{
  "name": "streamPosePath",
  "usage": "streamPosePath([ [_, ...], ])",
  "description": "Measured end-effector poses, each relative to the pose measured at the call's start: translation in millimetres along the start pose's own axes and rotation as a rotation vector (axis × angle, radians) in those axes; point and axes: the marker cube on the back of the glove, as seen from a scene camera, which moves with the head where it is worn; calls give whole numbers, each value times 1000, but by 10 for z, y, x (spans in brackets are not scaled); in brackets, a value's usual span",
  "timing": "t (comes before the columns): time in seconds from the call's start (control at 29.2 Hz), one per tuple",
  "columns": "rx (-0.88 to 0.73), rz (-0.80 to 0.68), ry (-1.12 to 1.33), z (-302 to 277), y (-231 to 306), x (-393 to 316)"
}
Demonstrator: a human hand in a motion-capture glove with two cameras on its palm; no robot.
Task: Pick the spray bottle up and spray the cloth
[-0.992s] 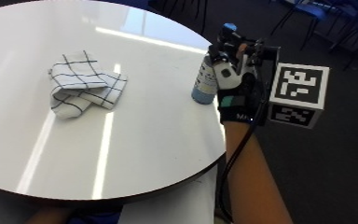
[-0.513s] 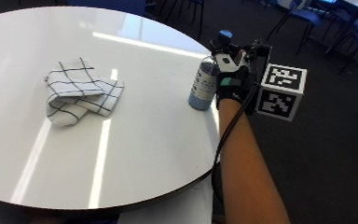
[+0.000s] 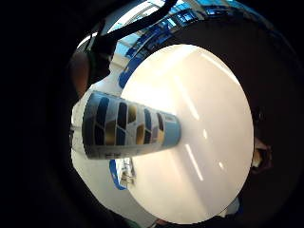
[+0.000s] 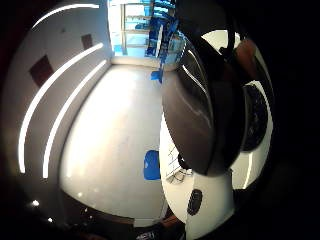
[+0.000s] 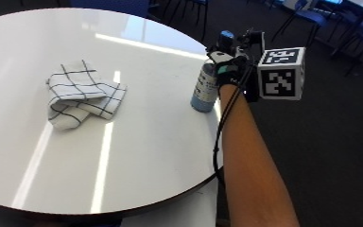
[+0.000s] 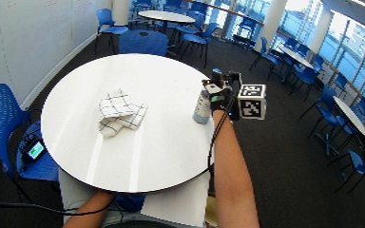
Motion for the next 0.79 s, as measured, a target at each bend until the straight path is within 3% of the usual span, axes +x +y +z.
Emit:
streamPosePath([
  [0.31,-34,71,-118,197,-148,73],
  [0.55,115,-84,-124,166,-260,14],
  [0.79,130,-135,-131,155,-293,-11],
])
